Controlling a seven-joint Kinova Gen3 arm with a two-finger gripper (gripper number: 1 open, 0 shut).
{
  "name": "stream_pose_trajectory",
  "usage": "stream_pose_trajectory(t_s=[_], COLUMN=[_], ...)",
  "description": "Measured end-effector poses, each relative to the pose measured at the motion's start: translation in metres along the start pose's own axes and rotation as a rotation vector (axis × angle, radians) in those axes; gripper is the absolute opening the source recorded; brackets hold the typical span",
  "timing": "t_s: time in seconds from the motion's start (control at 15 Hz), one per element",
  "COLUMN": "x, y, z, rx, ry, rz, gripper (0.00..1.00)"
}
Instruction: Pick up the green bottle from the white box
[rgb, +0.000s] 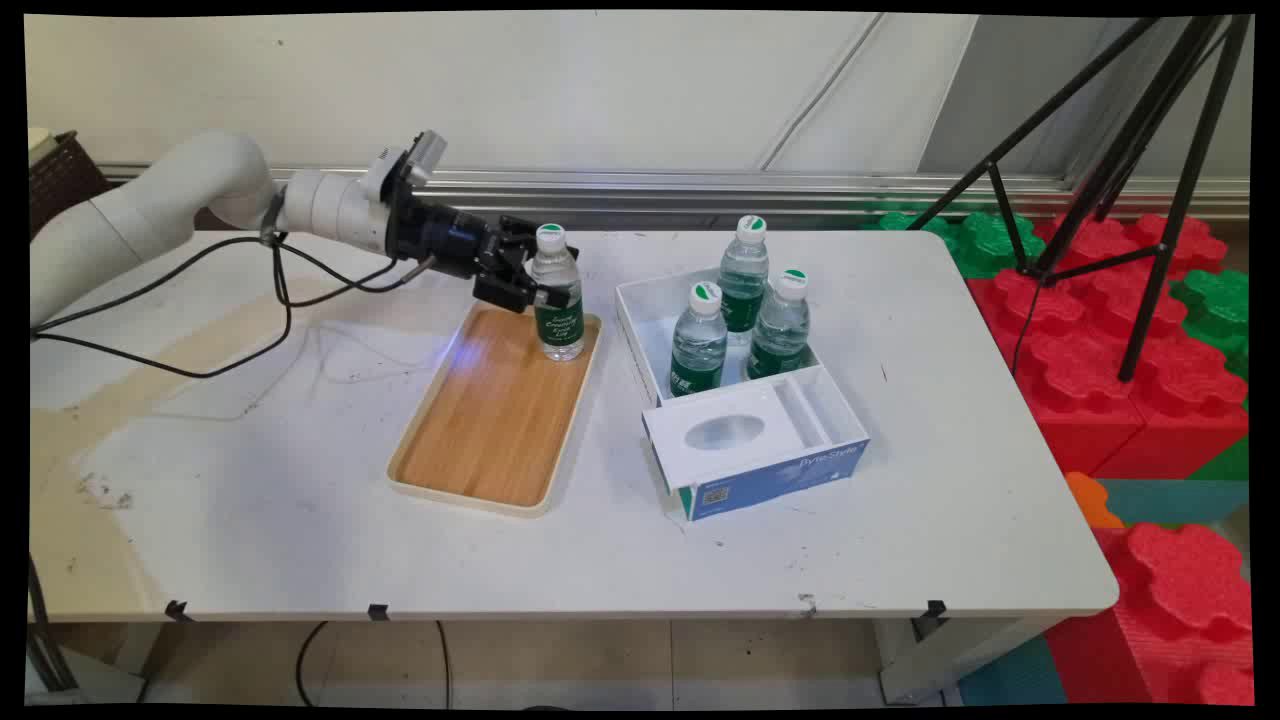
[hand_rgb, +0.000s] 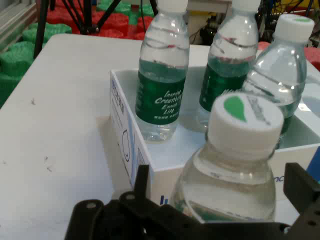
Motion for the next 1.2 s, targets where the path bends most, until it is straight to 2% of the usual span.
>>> stream_pose_trajectory(t_s=[0.67, 0.87, 1.2], x=[0.025, 0.043, 0.088], y=[0.004, 0.004, 0.000], z=[-0.029, -0.036, -0.030], rx=[-0.004, -0.002, -0.001], ry=[0.012, 0.029, 0.074], rz=[0.012, 0.021, 0.034], gripper=[1.00, 1.00, 1.00])
